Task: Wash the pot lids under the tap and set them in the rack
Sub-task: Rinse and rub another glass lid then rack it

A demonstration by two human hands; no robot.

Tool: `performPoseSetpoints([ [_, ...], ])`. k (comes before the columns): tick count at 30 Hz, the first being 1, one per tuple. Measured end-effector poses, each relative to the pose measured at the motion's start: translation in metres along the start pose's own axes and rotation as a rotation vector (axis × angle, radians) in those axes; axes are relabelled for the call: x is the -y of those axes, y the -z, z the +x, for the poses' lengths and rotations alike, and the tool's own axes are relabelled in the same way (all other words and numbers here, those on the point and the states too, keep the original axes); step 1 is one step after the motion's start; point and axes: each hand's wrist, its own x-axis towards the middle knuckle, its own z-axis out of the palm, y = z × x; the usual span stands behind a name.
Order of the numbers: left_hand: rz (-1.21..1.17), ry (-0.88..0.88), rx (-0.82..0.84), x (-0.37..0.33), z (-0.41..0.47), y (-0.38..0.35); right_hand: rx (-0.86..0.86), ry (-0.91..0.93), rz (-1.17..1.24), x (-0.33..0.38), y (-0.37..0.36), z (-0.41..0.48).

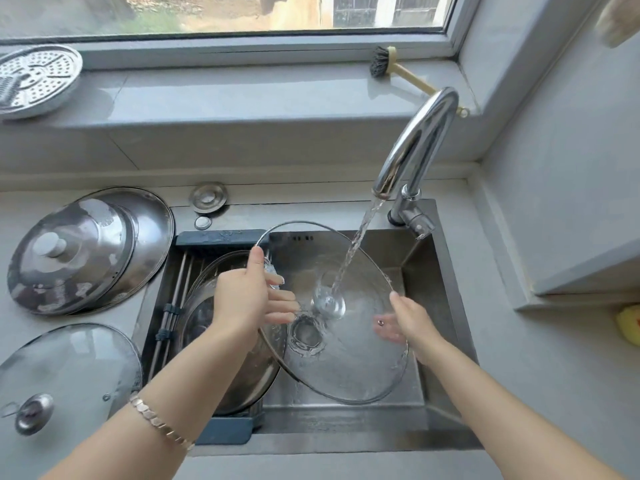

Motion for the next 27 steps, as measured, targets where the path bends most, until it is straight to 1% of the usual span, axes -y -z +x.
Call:
performPoseSetpoints([
  [1,0.013,0.045,0.018,0.003,0.001,-0.001,0.038,-0.071,0.153,-0.002,0.002,-0.001],
  [2,0.016,0.097,0.034,0.008,0.003,-0.001,0.033,-0.098,0.206,-0.002,0.006,-0.003],
  [5,-0.043,0.257,0.074,0.031,0.008,-0.003,-0.068,-0.039,0.104,0.003,0.024,-0.006],
  [7,-0.107,0.364,0.09,0.05,0.013,-0.006,-0.136,0.055,-0.027,0.014,0.039,-0.009],
  [9,-0.121,0.465,0.108,0.065,0.016,-0.012,-0.213,0.2,-0.178,0.029,0.053,-0.01],
  [11,-0.125,0.522,0.126,0.074,0.017,-0.019,-0.276,0.367,-0.297,0.045,0.064,-0.013],
  [13,-0.169,0.538,0.153,0.076,0.014,-0.026,-0.295,0.48,-0.317,0.058,0.068,-0.018],
  [15,-0.237,0.505,0.162,0.074,0.011,-0.031,-0.295,0.569,-0.277,0.067,0.068,-0.021],
  [18,-0.254,0.343,0.153,0.069,0.015,-0.029,-0.299,0.621,-0.168,0.07,0.068,-0.017],
  [19,-0.239,0.272,0.144,0.066,0.016,-0.026,-0.301,0.599,-0.12,0.068,0.067,-0.014],
  [21,-0.19,0.14,0.126,0.054,0.015,-0.017,-0.302,0.493,-0.044,0.056,0.061,-0.005],
  [23,-0.133,0.042,0.118,0.038,0.01,-0.009,-0.29,0.371,-0.043,0.04,0.05,0.002],
  [24,-0.106,0.011,0.115,0.031,0.006,-0.007,-0.266,0.324,-0.082,0.032,0.044,0.005],
  [27,0.003,-0.04,0.071,0.015,-0.005,-0.003,-0.195,0.232,-0.459,0.022,0.021,-0.005],
])
